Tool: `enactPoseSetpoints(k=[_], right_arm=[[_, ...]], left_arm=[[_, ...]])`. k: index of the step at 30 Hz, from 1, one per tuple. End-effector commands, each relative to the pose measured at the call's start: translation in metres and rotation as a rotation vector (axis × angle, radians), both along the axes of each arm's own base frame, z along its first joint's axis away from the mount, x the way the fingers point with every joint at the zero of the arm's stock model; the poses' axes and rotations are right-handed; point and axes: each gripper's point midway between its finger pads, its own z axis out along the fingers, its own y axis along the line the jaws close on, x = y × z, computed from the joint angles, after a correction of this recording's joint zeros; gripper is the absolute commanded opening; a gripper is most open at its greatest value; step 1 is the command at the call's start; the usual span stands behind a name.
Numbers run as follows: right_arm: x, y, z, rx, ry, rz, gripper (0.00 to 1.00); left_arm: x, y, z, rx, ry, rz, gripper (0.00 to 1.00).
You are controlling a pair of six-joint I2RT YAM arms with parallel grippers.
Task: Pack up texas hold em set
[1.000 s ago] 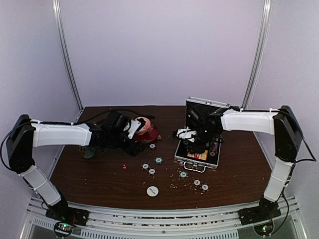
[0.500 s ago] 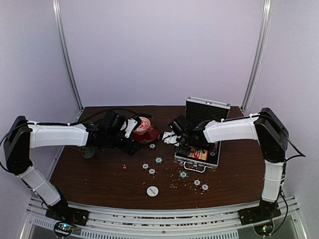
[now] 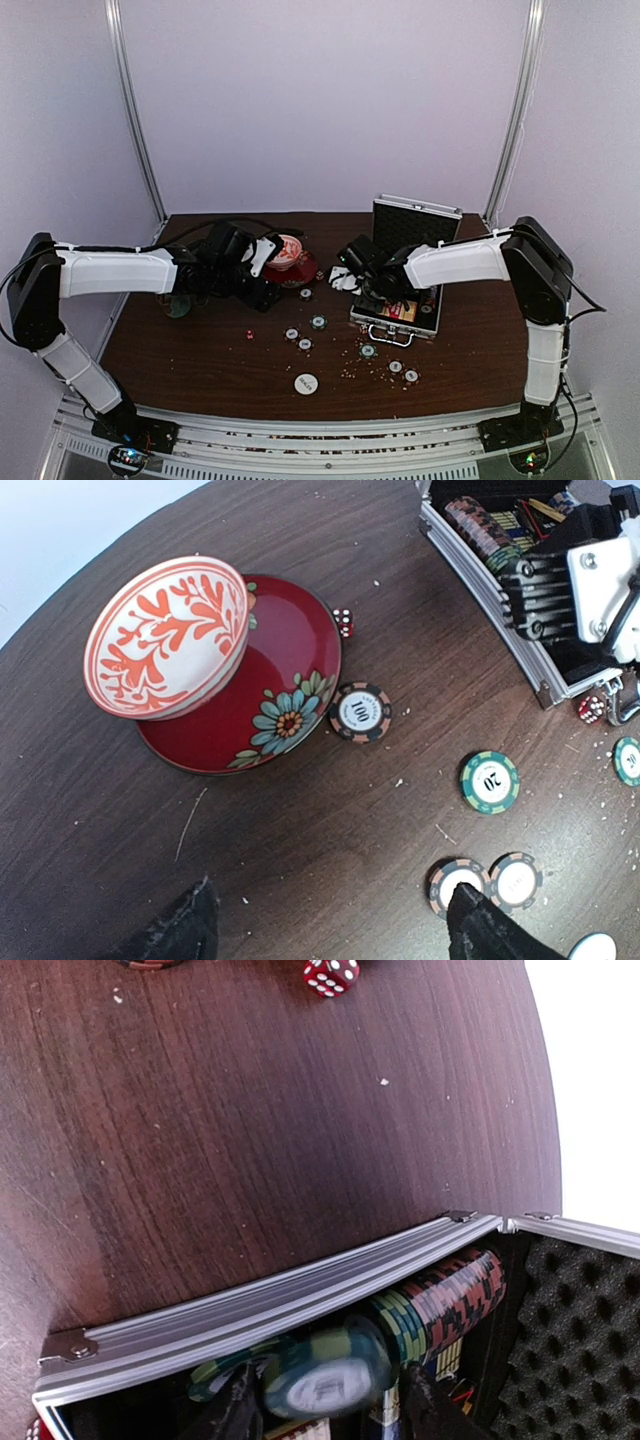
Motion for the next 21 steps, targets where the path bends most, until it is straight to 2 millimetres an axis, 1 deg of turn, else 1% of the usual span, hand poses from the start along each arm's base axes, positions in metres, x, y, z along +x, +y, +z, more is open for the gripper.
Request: enactPoseSetpoints(k=[1, 5, 7, 9, 10, 13, 16, 21], right_arm=[[0.007, -0.004, 0.027, 0.051, -0.040, -0.038, 0.52], [0.005, -0.003, 0.050, 0.135, -0.001, -0.031, 0.58], [0.004, -0.003, 0.058, 0.189, 0.027, -0.031, 0.62], [0.003, -0.003, 0.060, 0.235, 0.059, -0.032, 0.68], [0.003, -0.004, 0.059, 0.251, 0.074, -0.032, 0.74], [-0.002, -0.001, 0.048, 0.258, 0.122, -0.018, 0.84], [-0.005, 0.005, 0.038, 0.278, 0.160, -0.007, 0.99], [-0.005, 0.011, 0.018, 0.248, 0.220, -0.008, 1.00]], left_arm=[[0.006, 0.000, 0.014, -0.040, -0.038, 0.015, 0.80], [0.006, -0.003, 0.019, -0.054, -0.039, 0.004, 0.81], [0.005, -0.005, 0.021, -0.063, -0.037, -0.006, 0.81], [0.005, -0.006, 0.021, -0.066, -0.034, -0.008, 0.81], [0.005, -0.006, 0.020, -0.064, -0.034, -0.009, 0.81], [0.006, -0.006, 0.020, -0.060, -0.033, -0.009, 0.81], [0.006, -0.007, 0.018, -0.063, -0.027, -0.010, 0.81], [0.005, -0.007, 0.017, -0.064, -0.025, -0.008, 0.81]])
